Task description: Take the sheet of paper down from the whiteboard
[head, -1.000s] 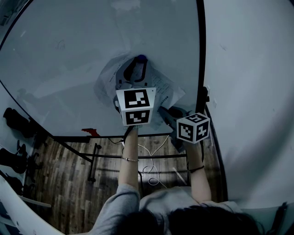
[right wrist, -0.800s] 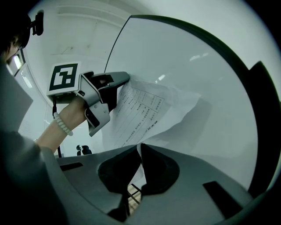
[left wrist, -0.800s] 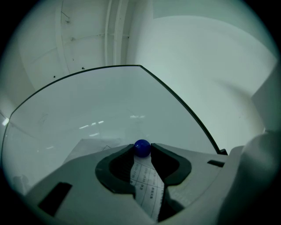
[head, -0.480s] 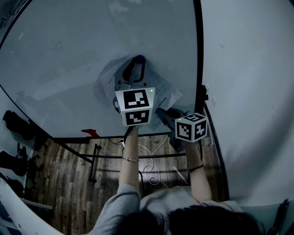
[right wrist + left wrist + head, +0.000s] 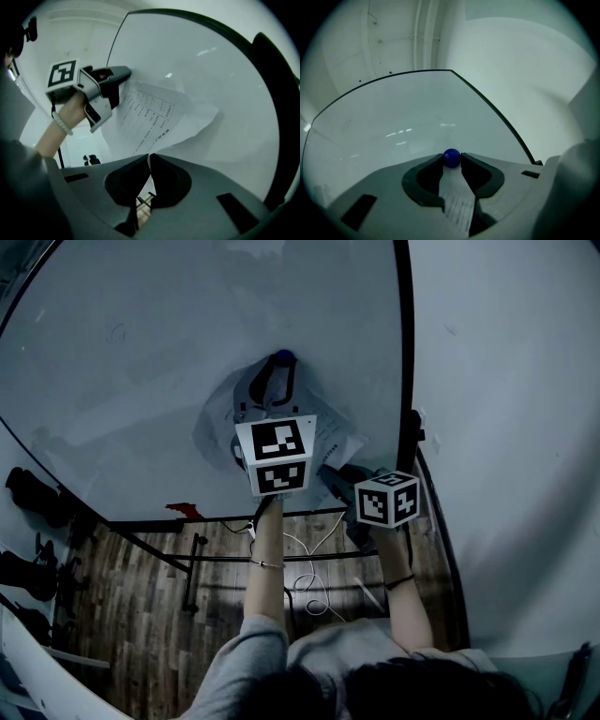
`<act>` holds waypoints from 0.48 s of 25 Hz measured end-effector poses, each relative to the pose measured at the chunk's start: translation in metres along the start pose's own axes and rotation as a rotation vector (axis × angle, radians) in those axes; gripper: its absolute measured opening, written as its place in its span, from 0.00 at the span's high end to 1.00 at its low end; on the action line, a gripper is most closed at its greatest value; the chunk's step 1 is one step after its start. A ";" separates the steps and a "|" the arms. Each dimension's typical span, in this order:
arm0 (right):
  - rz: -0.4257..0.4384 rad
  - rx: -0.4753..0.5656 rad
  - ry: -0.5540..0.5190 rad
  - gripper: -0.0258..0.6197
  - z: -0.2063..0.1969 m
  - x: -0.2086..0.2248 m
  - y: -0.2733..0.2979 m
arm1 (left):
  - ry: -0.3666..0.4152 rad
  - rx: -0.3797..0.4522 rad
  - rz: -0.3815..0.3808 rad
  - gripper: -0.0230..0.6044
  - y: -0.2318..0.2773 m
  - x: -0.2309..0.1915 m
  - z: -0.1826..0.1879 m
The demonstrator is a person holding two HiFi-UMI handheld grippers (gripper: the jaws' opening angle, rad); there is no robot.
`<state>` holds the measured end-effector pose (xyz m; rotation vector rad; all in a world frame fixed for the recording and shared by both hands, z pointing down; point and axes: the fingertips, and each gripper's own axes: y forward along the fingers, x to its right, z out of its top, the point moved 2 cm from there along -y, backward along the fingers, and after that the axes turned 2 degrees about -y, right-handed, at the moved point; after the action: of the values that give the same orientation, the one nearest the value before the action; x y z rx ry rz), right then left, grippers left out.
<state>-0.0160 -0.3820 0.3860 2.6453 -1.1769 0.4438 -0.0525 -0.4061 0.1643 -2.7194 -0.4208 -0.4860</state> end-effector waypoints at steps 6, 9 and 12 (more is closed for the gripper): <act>-0.013 -0.003 0.005 0.96 -0.006 0.003 -0.006 | 0.000 0.007 0.001 0.76 -0.002 0.001 0.000; -0.015 0.007 0.004 0.96 -0.003 0.002 -0.008 | -0.001 0.009 0.004 0.76 -0.002 0.000 0.001; -0.023 0.017 -0.005 0.96 -0.001 0.003 -0.010 | -0.014 0.015 -0.005 0.76 -0.002 0.000 0.000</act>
<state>-0.0068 -0.3766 0.3874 2.6728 -1.1486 0.4460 -0.0529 -0.4037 0.1649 -2.7096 -0.4338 -0.4642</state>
